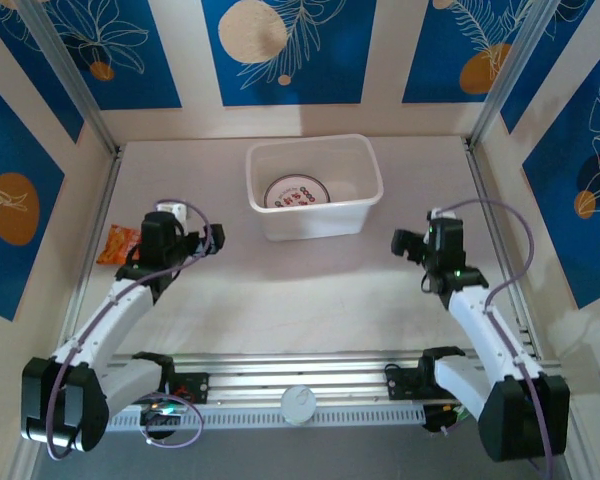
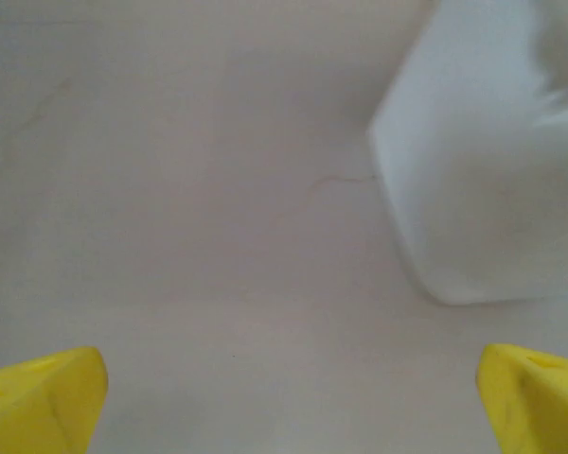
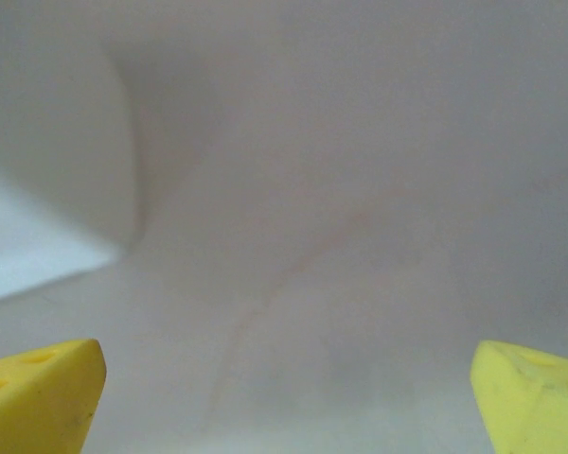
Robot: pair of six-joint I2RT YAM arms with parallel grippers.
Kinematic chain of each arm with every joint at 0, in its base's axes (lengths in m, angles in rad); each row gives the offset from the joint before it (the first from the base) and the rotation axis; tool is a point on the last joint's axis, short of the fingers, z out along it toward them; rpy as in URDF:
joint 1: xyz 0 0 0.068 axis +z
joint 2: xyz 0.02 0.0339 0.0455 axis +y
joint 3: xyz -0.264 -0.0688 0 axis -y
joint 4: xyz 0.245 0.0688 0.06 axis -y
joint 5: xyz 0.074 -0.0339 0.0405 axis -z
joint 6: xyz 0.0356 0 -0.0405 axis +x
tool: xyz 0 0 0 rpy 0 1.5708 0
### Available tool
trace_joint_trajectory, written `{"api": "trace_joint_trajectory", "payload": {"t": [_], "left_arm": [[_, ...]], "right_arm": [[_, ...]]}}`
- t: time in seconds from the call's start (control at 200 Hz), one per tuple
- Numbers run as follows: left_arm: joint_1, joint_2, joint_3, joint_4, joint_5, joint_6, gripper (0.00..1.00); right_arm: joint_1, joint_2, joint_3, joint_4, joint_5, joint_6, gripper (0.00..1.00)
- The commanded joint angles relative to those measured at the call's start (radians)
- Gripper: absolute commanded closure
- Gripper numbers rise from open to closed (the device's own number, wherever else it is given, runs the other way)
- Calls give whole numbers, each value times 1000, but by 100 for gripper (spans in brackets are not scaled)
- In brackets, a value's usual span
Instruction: Place the plates into the plastic bin on the countertop
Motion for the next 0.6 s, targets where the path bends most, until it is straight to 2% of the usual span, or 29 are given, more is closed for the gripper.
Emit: {"api": "trace_joint_trajectory", "payload": {"t": [0.0,0.065,0.135,0.195,0.275,0.345,0.38,0.425,0.47,0.595], "left_arm": [[7,18,-115,284,-222,118,0],[9,54,-148,370,-251,151,0],[10,106,-118,378,-252,204,0],[11,150,-125,467,-242,245,0],[11,216,-154,600,-233,298,0],[11,264,-156,603,-282,309,0],[10,287,-193,684,-275,319,0],[10,314,-236,803,-262,342,0],[11,305,-228,766,-249,344,0],[11,321,-264,879,-210,395,0]], "right_arm": [[-11,-31,-119,261,95,16,1],[-7,8,-182,412,37,-25,1],[-5,84,-205,523,29,-13,1],[0,165,-220,630,32,-28,1],[1,263,-182,703,2,-70,1],[2,342,-175,835,-34,-106,1],[3,380,-167,889,-58,-132,1],[15,414,-132,872,-60,-172,1],[17,443,-137,923,-82,-217,1],[-25,582,-218,1202,-161,-211,1]]}}
